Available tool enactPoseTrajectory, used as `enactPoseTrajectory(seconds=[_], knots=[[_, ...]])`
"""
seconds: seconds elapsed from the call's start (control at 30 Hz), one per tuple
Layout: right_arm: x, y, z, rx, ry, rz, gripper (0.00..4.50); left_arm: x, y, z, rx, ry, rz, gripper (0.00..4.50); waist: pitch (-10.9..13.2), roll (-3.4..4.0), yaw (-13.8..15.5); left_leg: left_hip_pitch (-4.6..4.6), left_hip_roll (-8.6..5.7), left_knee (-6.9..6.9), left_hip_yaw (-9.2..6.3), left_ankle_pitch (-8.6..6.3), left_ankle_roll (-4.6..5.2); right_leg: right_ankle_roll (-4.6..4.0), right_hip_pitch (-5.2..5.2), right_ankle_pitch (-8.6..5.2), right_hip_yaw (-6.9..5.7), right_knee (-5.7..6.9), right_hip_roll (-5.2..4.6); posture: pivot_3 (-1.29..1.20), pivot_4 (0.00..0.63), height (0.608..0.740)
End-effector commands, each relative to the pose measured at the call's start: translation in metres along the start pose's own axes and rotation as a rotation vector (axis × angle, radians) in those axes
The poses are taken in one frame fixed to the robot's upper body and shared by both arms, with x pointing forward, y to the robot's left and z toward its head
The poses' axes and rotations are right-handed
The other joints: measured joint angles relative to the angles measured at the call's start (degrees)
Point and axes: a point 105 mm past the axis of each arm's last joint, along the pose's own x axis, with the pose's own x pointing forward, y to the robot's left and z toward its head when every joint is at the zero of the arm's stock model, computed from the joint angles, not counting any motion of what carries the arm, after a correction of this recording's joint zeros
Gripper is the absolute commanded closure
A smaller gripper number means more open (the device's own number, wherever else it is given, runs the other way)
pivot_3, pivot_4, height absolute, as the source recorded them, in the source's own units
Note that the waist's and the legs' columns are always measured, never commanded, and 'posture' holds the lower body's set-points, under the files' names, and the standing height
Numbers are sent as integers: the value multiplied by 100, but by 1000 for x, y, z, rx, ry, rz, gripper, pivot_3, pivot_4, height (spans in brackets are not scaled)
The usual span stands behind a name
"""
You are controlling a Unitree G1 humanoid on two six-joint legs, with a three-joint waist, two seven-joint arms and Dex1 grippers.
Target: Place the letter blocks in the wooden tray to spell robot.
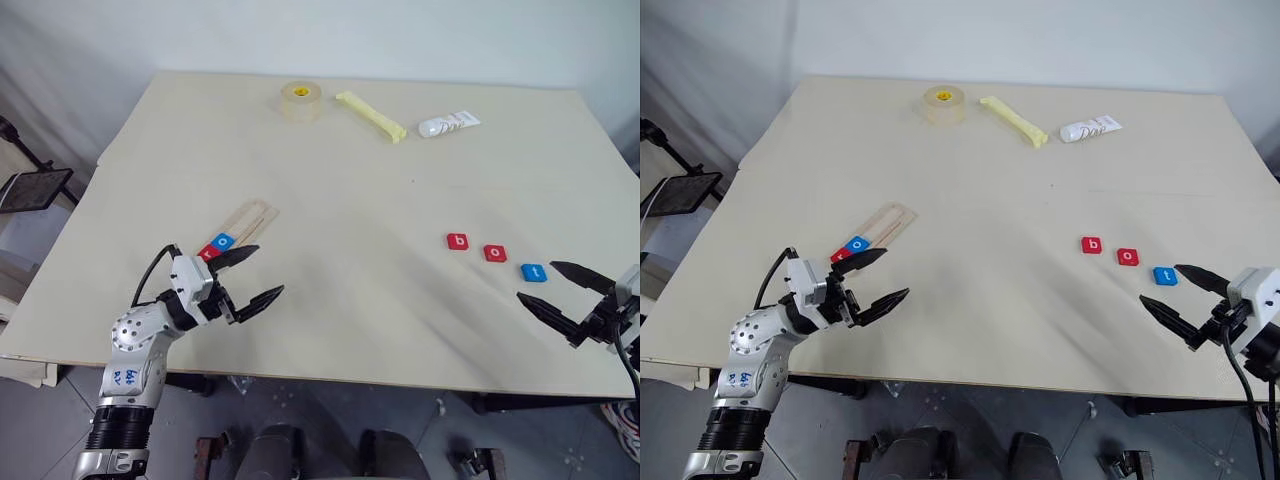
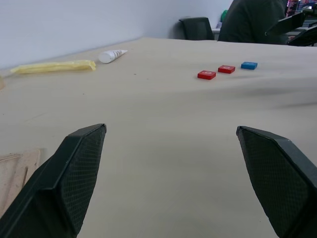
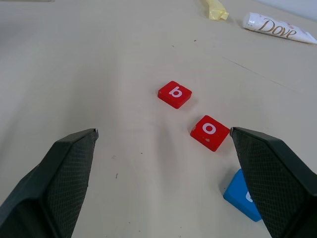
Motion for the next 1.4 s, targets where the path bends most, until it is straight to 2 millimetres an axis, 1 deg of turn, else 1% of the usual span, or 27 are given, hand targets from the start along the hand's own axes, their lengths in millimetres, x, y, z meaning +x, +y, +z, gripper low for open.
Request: enactPoseTrajectory(seconds=[0.03,0.07,0.23,0.4,0.47,0.63,0.73,0.83,0.93,1.03,1.2,1.33,1.4], knots=[[-4,-5,8,-23,-40,-29,28,4,1,14,33,-43,10,0,0,0,-1,0,0,0,0,0,0,0,0,0,0,0,0,0,150,740],[-3,-6,8,-21,-40,-29,28,3,4,12,43,-17,34,0,0,0,-1,0,0,0,0,0,0,0,0,0,0,0,0,0,150,740],[1,-5,8,-20,-38,-12,28,1,5,13,33,-13,59,0,0,0,-4,0,0,0,0,0,0,0,0,0,0,0,0,0,150,740],[10,-5,14,-31,-53,14,28,-15,8,12,45,34,112,0,0,0,-21,0,2,0,0,0,0,0,0,0,1,0,2,0,150,740],[14,-5,16,-37,-57,28,28,-26,9,9,45,78,138,0,0,0,-25,0,3,0,1,0,0,0,-1,0,2,0,3,0,150,740],[29,-6,24,-56,-72,85,28,-72,17,-3,10,239,264,0,0,1,-34,1,4,1,1,0,0,0,0,0,7,-3,2,0,150,740],[38,-6,29,-70,-87,110,28,-83,20,-7,0,281,284,0,1,2,-5,1,5,2,2,0,0,0,0,0,8,-2,1,0,150,740],[47,-5,33,-81,-99,137,28,-81,21,-8,20,306,256,0,2,3,12,-2,-1,8,-7,0,1,0,3,0,11,-1,-9,0,150,740],[56,-4,37,-86,-116,156,28,-80,31,-9,11,351,266,0,2,4,-1,-3,-4,7,-13,-1,2,0,3,0,12,1,-9,0,150,740],[61,-1,40,-91,-124,176,28,-72,41,-5,27,381,274,0,4,6,-14,-3,-4,6,-10,-1,2,0,1,0,-1,3,-6,0,150,740],[62,6,42,-98,-121,224,28,-64,62,10,55,434,305,0,4,6,-19,-3,-4,6,-11,-1,2,0,-2,0,-3,9,-6,0,150,740],[62,8,42,-98,-121,231,28,-64,72,12,54,473,337,0,4,7,-21,-3,-4,4,-11,-1,2,0,-4,0,-3,12,-6,0,150,740],[63,9,43,-100,-122,236,28,-60,80,13,44,535,357,0,4,6,-19,-3,-3,4,-11,-1,1,0,-4,0,-2,13,-5,0,150,740]])
